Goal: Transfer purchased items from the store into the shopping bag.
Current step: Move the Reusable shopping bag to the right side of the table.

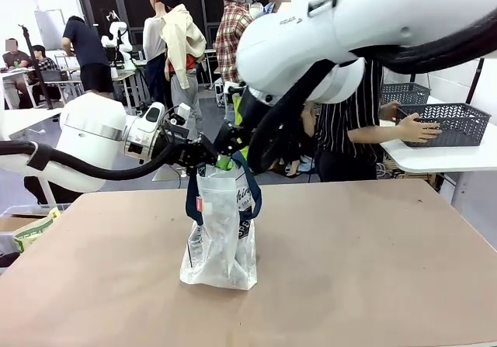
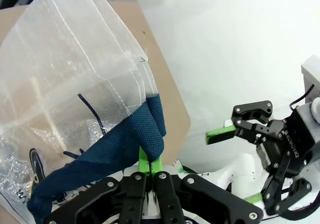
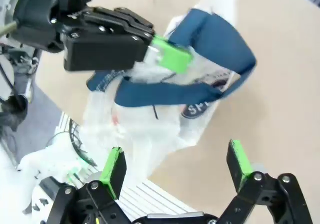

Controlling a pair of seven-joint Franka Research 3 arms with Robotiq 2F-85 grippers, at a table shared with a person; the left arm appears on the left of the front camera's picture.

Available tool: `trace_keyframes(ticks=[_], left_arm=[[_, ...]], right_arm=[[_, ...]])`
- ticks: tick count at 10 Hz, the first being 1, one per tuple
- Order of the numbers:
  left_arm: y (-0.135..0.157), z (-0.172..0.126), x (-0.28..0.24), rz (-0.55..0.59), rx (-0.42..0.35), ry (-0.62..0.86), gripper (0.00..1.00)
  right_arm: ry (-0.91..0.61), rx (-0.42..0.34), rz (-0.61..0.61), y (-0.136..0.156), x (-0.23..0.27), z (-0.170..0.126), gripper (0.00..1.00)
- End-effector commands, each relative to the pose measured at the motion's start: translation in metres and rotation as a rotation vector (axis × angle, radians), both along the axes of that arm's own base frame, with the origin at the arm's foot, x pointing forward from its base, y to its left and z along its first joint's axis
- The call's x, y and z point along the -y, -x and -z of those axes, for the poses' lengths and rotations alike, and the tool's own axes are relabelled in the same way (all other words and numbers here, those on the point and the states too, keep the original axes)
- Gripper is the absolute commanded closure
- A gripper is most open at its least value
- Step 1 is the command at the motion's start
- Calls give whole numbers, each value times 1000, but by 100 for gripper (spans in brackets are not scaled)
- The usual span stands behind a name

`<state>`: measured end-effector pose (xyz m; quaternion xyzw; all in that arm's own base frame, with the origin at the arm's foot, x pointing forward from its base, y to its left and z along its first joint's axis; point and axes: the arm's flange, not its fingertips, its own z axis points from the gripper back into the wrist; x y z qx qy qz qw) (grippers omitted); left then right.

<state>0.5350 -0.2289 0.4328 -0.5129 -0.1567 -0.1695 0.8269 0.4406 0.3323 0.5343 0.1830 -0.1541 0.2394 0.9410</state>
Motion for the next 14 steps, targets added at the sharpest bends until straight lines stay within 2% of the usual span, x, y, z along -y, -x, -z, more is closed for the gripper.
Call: trace_keyframes(ticks=[1,3,6,7,9,10,11,12,14], left_arm=[[5,4,-4,-3,-17,-32,100],[6,1,-7,12,2,-59,100],[8,-11,-5,82,1,-176,100],[8,-15,-1,104,10,-223,100],[9,-30,4,104,28,-311,100],[7,-40,7,96,46,-326,100],[5,-51,9,64,55,-344,100],[6,-62,8,59,70,-369,100],[8,-85,-3,-25,85,-422,100]], right_arm=[[-66,38,58,27,41,-4,0],[-81,91,234,35,82,-22,0],[-14,14,783,24,170,-31,0],[13,-6,797,22,197,-28,0],[-8,-57,900,12,248,-18,0],[-29,-86,920,2,260,-3,0],[8,-20,861,13,250,-20,0],[8,-20,861,13,250,-20,0],[8,-20,861,13,250,-20,0]])
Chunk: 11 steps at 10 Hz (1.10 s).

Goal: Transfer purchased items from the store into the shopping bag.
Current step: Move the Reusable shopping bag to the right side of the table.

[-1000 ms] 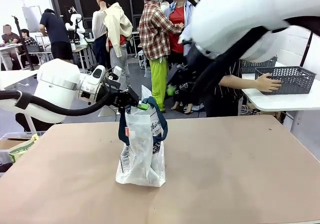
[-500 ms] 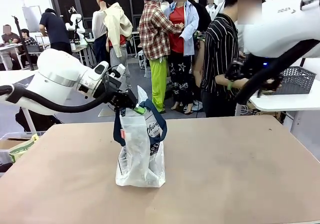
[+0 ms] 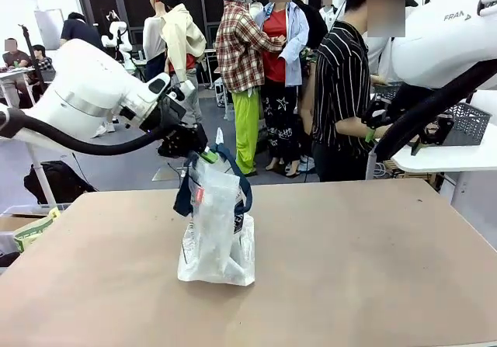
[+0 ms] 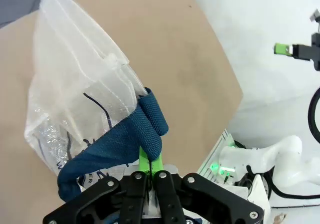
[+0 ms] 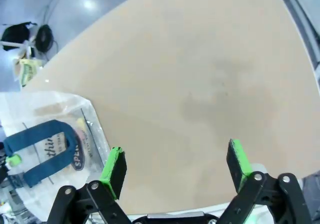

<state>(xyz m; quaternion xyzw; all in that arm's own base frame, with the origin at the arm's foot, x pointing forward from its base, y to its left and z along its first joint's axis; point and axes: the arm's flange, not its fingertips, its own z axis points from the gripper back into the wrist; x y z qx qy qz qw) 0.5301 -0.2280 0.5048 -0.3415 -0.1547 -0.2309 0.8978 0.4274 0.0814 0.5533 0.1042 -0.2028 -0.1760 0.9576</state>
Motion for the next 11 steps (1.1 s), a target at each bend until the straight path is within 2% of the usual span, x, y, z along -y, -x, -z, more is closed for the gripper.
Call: trace_keyframes(ticks=[1,5,8,11], left_arm=[[8,-25,-10,-97,31,-57,100],[32,-65,-76,-315,141,-69,100],[41,-68,-139,-457,126,-141,100],[56,-70,-202,-587,155,-174,100]], right_arm=[[7,5,3,0,-1,0,0],[7,5,3,0,-1,0,0],[7,5,3,0,-1,0,0],[7,5,3,0,-1,0,0]])
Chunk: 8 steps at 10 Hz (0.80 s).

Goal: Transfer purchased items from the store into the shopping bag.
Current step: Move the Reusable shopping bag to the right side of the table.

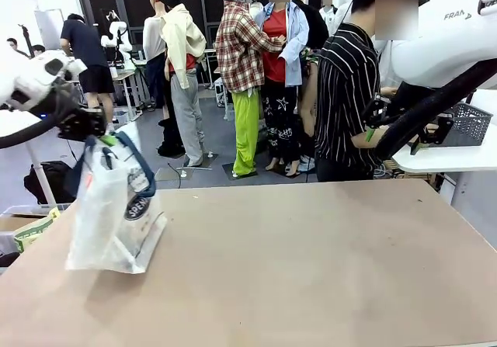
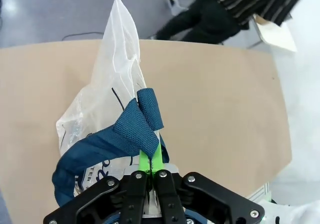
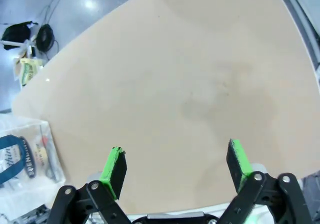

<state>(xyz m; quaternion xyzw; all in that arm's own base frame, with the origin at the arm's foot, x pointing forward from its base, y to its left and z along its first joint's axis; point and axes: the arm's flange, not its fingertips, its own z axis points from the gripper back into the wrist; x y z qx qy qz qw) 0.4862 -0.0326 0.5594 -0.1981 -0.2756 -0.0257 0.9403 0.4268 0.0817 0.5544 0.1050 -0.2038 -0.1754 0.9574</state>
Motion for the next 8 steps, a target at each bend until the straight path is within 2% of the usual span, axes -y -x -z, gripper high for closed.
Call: trace_keyframes(ticks=[1,3,6,7,8], left_arm=[[18,-15,-27,-100,33,-27,100],[30,-22,-56,-168,65,-77,100],[27,-4,-74,-202,25,-111,100],[27,-1,-76,-212,22,-121,89],[29,-3,-78,-229,34,-112,69]], right_arm=[[8,3,4,-1,-1,1,0],[8,3,4,-1,-1,1,0],[8,3,4,-1,-1,1,0],[8,3,4,-1,-1,1,0],[8,3,4,-1,-1,1,0]])
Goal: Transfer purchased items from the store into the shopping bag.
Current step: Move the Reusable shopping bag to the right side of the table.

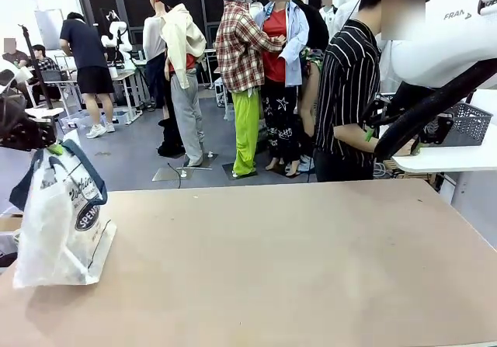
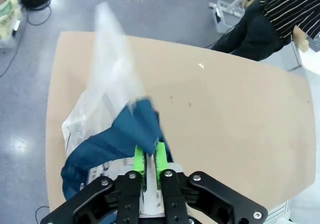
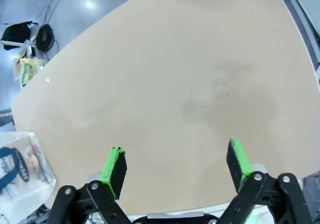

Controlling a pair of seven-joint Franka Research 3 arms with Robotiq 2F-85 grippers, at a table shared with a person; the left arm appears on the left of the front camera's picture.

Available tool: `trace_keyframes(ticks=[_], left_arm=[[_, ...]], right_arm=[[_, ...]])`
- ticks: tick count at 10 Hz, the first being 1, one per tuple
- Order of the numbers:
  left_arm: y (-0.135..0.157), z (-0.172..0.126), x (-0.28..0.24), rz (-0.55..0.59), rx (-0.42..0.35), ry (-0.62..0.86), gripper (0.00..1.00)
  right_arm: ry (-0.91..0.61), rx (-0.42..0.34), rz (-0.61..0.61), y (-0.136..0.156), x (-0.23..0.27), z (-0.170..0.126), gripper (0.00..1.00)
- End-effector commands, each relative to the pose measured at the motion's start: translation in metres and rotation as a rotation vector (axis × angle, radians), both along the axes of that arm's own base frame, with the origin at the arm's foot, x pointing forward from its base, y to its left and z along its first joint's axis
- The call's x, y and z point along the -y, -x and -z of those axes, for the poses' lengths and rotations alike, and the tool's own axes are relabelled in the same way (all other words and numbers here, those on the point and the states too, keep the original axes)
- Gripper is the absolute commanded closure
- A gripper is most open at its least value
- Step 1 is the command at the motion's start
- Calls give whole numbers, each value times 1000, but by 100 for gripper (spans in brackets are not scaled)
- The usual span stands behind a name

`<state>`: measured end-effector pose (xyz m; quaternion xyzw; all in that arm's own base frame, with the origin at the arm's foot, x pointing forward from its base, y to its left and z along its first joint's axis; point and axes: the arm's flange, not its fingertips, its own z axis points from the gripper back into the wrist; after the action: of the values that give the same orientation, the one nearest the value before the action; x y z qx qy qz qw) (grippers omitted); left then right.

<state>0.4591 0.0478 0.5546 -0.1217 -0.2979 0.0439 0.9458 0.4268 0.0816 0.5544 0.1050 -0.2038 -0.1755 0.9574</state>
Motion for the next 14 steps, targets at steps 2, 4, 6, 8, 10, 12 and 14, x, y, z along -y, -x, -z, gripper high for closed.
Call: trace_keyframes(ticks=[2,4,6,8,10,12,14], left_arm=[[12,-18,-3,-86,41,-16,31],[25,-43,11,-97,130,-25,26],[36,-71,48,-90,273,-40,26],[35,-72,108,-7,312,-60,26],[19,-45,171,37,222,-45,26],[8,-14,230,159,159,-47,26],[-4,7,263,250,114,-14,26]], right_arm=[[8,3,4,-1,-1,1,0],[8,3,4,-1,-1,1,0],[8,3,4,-1,-1,1,0],[8,3,4,-1,-1,1,0],[8,3,4,-1,-1,1,0],[8,3,4,-1,-1,1,0],[8,3,4,-1,-1,1,0]])
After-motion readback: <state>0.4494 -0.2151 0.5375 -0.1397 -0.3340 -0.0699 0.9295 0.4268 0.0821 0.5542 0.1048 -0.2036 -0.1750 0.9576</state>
